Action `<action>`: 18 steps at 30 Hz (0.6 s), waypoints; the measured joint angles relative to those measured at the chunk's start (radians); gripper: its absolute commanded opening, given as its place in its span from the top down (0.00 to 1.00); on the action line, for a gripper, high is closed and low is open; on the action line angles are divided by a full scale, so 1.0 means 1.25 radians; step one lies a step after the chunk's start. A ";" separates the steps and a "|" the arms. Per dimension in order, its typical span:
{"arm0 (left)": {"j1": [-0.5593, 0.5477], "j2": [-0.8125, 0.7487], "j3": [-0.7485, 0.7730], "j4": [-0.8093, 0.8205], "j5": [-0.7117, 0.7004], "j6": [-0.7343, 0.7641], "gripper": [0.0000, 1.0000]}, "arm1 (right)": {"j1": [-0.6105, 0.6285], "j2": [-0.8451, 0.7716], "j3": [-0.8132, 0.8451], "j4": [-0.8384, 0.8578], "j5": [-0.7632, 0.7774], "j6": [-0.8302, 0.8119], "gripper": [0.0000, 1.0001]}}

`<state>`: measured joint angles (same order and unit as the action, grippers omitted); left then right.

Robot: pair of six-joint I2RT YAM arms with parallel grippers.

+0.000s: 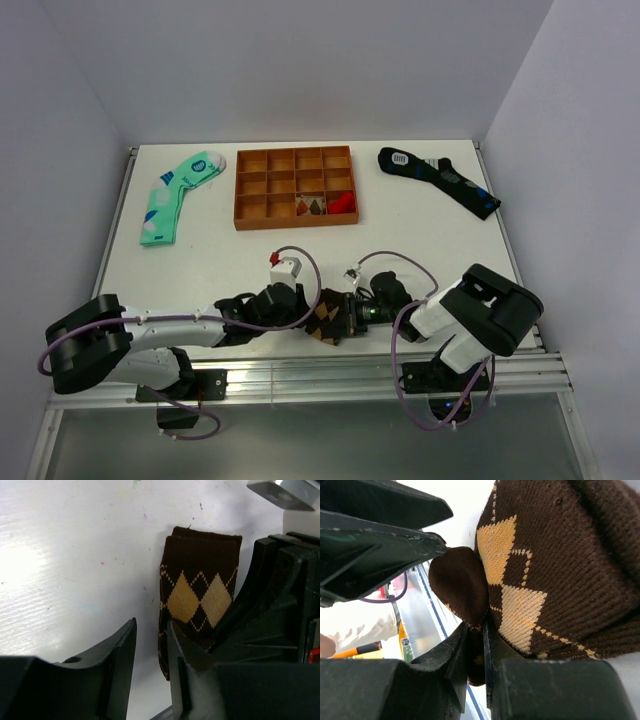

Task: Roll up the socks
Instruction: Roll the sock at the center of the board.

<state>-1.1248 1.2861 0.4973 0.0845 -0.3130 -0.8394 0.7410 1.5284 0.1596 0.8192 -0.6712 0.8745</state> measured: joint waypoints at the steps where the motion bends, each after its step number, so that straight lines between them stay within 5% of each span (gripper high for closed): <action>1: -0.004 0.000 -0.005 0.007 0.000 0.002 0.66 | 0.000 0.000 -0.002 0.002 -0.001 0.000 0.84; 18: -0.084 0.062 -0.030 0.093 -0.051 0.012 0.85 | -0.018 0.000 -0.024 0.026 -0.025 0.012 0.84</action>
<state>-1.2301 1.3632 0.4595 0.2005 -0.3763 -0.8246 0.7189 1.5284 0.1295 0.8516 -0.7029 0.8894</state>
